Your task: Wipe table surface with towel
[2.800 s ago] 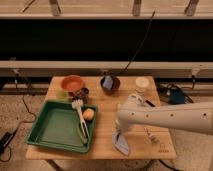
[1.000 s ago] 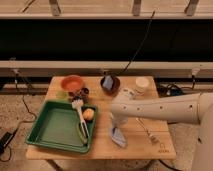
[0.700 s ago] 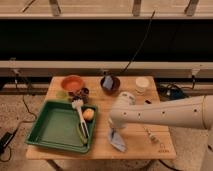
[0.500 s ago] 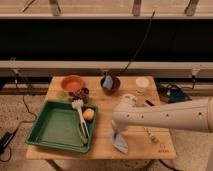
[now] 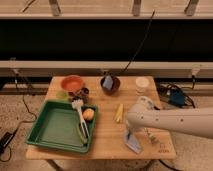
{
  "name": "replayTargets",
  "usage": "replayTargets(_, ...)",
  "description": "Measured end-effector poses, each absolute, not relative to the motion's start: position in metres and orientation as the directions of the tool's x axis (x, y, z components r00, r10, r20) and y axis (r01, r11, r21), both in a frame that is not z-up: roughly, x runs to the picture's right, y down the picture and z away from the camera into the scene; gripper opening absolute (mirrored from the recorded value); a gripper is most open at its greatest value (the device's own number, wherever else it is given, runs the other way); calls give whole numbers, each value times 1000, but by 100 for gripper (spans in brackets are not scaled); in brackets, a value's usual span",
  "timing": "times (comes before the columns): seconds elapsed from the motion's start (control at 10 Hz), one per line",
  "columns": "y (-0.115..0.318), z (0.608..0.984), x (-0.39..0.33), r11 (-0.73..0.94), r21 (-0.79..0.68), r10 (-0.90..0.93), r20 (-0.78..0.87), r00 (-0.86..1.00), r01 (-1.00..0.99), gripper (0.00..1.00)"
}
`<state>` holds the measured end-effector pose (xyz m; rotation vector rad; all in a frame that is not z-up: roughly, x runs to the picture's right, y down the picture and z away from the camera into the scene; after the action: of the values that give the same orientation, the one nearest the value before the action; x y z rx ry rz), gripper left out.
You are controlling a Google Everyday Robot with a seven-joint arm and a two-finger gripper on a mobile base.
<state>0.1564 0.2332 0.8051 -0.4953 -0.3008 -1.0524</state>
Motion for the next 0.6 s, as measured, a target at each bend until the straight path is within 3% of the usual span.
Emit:
replayTargets(0.3,209,826,161,445,-280,-732,434,526,851,0)
replayTargets(0.6,195,824,127,439,-261,-745,428,511,859,0)
